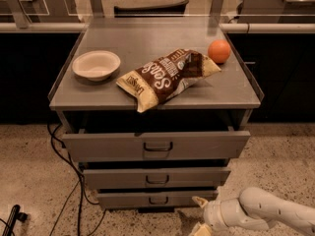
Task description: Open bottom drawer
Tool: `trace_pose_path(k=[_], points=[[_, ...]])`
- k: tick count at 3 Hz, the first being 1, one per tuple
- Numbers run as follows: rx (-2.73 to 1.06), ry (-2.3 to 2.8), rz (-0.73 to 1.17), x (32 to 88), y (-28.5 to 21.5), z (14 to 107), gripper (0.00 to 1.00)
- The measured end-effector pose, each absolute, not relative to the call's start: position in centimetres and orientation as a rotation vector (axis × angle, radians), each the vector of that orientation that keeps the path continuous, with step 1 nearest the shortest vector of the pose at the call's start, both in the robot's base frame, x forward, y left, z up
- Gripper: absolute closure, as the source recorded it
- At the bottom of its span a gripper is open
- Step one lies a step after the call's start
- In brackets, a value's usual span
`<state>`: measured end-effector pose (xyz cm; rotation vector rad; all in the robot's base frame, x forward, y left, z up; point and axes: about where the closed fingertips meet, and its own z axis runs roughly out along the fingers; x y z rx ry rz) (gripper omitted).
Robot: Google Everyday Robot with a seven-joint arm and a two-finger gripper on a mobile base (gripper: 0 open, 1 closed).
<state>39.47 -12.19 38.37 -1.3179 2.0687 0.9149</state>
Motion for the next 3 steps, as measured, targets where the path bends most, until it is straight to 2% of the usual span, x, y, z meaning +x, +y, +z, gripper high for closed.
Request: trace_pose_path(k=[2,3], points=[[-1.229,2.112,0.925,40.3,-10.9,28.6,0.00],[-1.216,2.088,0.841,42.8,-11.1,24.7,0.00]])
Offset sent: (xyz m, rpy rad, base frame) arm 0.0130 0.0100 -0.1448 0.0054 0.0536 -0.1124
